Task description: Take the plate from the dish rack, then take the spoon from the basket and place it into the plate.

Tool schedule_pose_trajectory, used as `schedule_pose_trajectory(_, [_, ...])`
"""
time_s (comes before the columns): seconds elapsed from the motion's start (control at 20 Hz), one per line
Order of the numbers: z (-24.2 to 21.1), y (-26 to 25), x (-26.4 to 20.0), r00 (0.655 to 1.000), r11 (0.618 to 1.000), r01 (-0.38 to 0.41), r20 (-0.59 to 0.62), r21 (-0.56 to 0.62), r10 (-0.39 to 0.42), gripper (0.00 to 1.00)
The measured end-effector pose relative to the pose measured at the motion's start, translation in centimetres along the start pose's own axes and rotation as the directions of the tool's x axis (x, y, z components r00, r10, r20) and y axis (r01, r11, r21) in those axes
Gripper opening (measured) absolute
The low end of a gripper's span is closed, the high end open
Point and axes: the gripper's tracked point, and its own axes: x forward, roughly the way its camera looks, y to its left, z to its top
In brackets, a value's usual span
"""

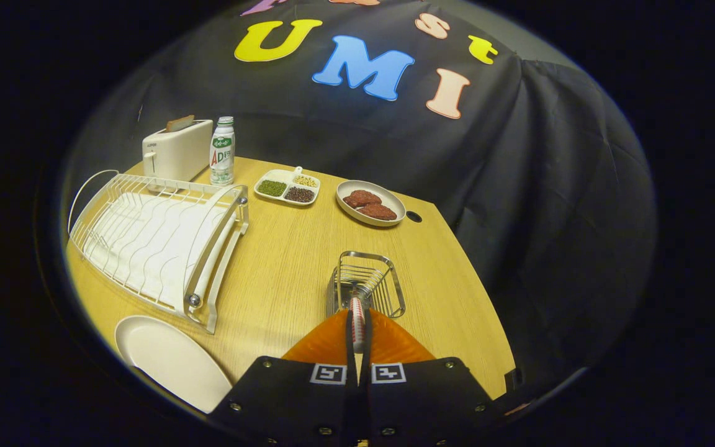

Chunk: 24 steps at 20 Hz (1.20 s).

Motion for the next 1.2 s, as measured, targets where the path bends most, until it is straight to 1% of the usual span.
schedule_pose_trajectory(0.15, [-0.3,-0.2,-0.6,1.000,1.000,-0.029,0.011,0.006,0.029,0.01])
schedule_pose_trajectory(0.55, [-1.0,-2.0,-0.4,0.989,0.989,-0.146,0.034,0.035,0.144,0.01])
schedule_pose_trajectory(0.65, [-0.8,-2.2,-0.7,0.983,0.984,-0.174,0.061,0.036,0.172,0.01])
schedule_pose_trajectory(0.75, [-0.8,-2.7,-1.0,0.981,0.984,-0.175,0.086,0.042,0.171,0.01])
schedule_pose_trajectory(0.95, [-1.2,-3.7,-1.6,0.984,0.988,-0.154,0.089,0.023,0.151,0.00])
schedule_pose_trajectory(1.2, [0.0,-4.4,-5.0,0.983,0.991,-0.134,0.121,-0.014,0.135,0.00])
